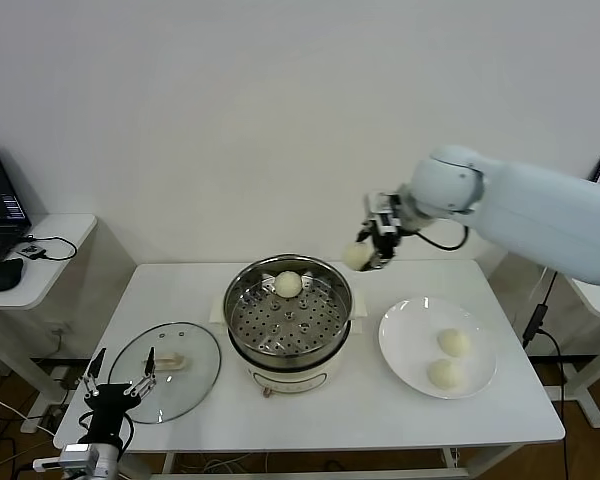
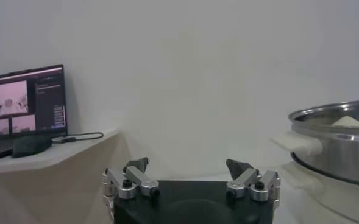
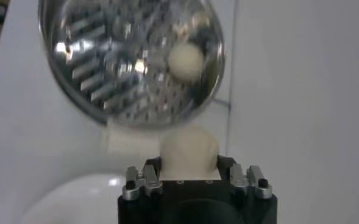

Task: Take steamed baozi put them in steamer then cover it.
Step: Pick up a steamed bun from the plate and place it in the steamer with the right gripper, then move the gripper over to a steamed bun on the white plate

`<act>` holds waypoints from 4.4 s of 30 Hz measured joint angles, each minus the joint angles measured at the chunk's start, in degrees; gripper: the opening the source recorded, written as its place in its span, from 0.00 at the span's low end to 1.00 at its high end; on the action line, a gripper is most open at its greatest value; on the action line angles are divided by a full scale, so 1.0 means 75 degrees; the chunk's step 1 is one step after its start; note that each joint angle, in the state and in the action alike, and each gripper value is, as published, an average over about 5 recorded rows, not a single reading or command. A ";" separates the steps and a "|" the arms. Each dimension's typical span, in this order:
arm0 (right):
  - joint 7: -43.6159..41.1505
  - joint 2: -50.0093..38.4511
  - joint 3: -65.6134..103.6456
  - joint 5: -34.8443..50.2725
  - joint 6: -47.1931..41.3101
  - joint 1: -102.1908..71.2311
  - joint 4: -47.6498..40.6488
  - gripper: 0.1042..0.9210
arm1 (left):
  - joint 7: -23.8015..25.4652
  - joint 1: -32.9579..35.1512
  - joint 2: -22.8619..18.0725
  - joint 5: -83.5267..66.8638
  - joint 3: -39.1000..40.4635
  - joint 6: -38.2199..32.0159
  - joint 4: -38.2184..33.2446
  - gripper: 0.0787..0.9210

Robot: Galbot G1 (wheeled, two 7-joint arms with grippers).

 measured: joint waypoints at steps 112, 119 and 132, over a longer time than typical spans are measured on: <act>-0.1094 -0.3471 0.3339 -0.4785 0.2172 -0.6156 -0.0094 0.88 | 0.0004 0.0300 -0.0166 0.0216 -0.0301 0.0034 -0.0124 0.88; -0.1013 -0.3280 0.3406 -0.4729 0.2086 -0.6217 -0.0270 0.83 | 0.0004 0.0306 -0.0173 0.0214 -0.0336 0.0033 -0.0123 0.88; -0.1086 -0.3089 0.3427 -0.4524 0.1866 -0.6244 -0.0396 0.70 | 0.0004 0.0297 -0.0196 0.0212 -0.0339 0.0029 -0.0125 0.88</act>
